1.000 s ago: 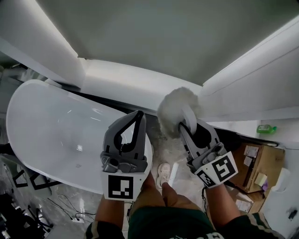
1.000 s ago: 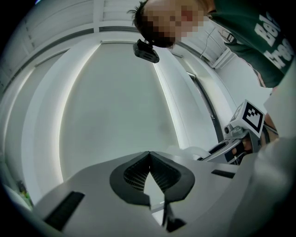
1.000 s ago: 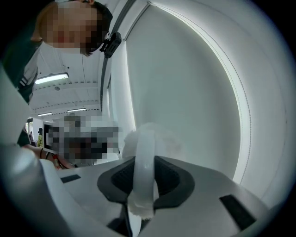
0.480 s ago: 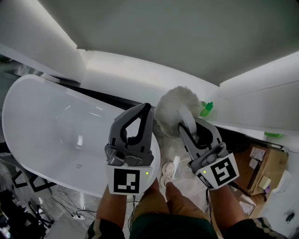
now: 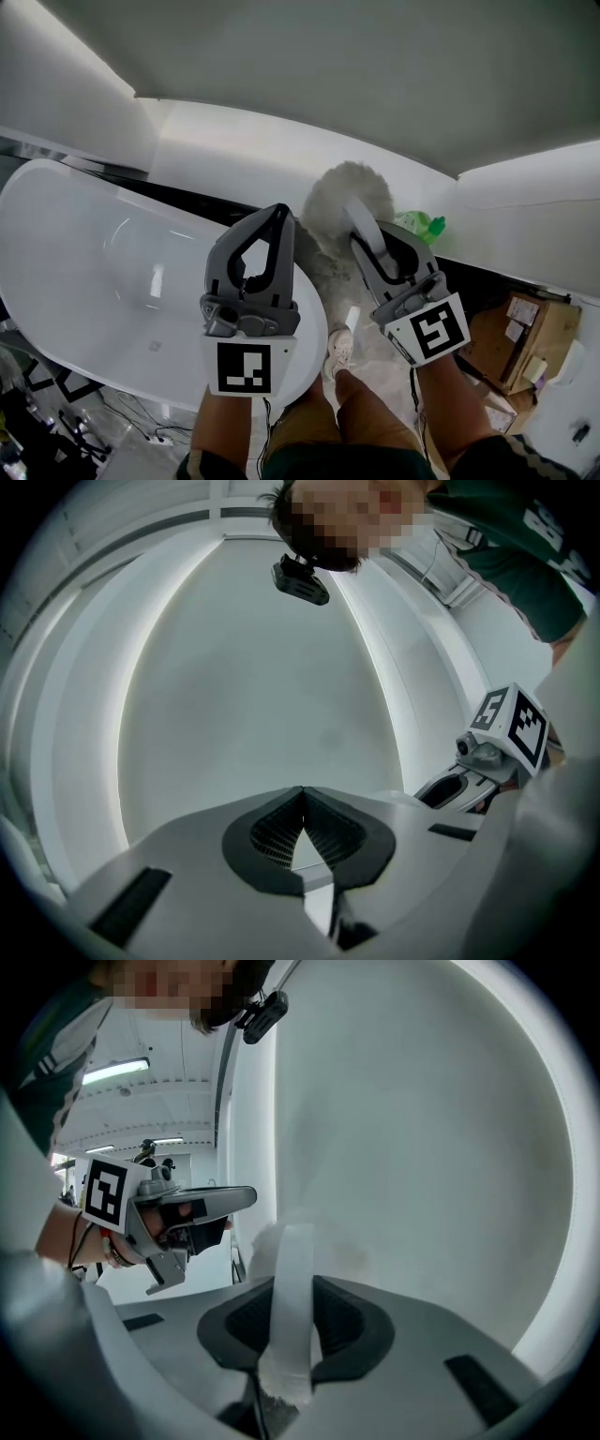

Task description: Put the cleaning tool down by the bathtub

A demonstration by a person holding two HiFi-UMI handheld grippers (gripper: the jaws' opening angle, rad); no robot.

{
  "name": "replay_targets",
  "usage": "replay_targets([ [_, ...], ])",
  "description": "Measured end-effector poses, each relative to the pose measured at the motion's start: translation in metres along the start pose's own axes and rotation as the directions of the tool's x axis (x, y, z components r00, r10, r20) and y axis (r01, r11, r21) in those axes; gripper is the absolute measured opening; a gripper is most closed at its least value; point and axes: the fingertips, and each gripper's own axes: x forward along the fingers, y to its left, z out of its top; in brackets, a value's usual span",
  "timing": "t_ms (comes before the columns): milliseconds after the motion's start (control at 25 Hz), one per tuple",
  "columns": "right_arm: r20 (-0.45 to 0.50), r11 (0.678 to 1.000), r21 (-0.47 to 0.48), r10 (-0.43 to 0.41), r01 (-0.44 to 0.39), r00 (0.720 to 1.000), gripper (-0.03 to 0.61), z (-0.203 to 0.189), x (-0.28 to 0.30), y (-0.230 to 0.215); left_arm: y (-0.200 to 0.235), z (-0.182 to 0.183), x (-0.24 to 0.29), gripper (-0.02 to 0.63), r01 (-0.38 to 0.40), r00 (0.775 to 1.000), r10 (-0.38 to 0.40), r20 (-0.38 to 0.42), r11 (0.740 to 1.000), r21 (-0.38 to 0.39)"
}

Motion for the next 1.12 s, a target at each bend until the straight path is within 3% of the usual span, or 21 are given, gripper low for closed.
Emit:
replay_targets([
  [560, -0.051, 1.000, -0.017, -0.002, 0.001, 0.999, 0.094, -0.038, 0.062, -0.016, 0.022, -0.029, 0.010, 0.006, -0.035, 0.999, 0.035, -0.012, 0.999, -0.012],
  [760, -0.075, 0.998, -0.049, 0.022, -0.025, 0.997, 0.094, -0.048, 0.089, -0.013, 0.025, -0.037, 0.009, 0.006, -0.041, 0.999, 0.040, -0.013, 0.998, -0.050],
  [1120, -0.183, 0.999, -0.018, 0.027, -0.031, 0.983, 0.094, -0.087, 0.125, -0.018, 0.027, -0.051, 0.002, 0.006, -0.043, 0.999, 0.042, -0.013, 0.997, -0.067],
])
